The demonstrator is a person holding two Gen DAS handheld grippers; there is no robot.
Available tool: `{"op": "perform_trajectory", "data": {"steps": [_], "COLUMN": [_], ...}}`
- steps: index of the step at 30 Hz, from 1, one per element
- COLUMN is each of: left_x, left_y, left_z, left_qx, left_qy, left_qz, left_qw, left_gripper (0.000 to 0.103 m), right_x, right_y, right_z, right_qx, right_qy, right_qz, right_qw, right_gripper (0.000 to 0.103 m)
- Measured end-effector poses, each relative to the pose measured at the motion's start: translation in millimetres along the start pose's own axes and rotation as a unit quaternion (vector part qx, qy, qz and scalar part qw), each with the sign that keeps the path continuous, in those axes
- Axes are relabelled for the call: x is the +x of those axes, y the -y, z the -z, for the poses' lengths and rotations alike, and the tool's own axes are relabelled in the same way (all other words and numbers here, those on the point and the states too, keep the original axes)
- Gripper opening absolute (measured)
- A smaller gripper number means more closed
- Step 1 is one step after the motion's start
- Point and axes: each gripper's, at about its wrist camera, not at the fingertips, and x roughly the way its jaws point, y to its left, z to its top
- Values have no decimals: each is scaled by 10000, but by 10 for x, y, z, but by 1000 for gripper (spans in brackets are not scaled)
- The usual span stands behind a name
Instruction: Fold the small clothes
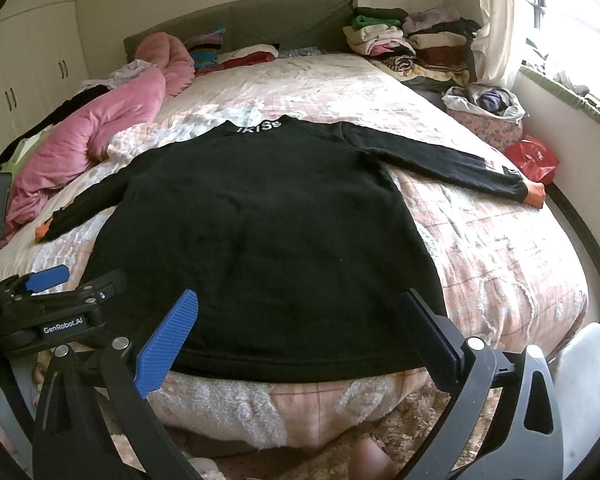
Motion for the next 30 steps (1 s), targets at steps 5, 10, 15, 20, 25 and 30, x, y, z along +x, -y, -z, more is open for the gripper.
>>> {"op": "perform_trajectory", "data": {"steps": [5,10,15,20,25,30], "left_x": [-17,-18,37,84,136,196], "left_y": [-24,-55,-122,-162,-117,-52], "left_z": [-14,-42,-188,-432,-625,-840], "left_qx": [-18,-45,-111,-148,-72,12], "left_qy": [15,21,12,87,171,210], "left_qz": [31,62,35,53,88,109], "left_qw": [10000,10000,9999,9998,9998,9997], "left_gripper": [94,94,94,94,94,94], "right_x": [-26,-38,-13,11,35,63], "right_y": [-32,-95,-132,-125,-111,-89], "right_z": [-31,-105,-240,-436,-623,-853], "right_qx": [-20,-70,-71,-9,10,28], "right_qy": [39,54,71,135,209,310], "right_qz": [1,8,19,42,82,134], "right_qw": [10000,10000,9999,9999,9997,9994], "right_gripper": [99,99,99,99,99,99]}}
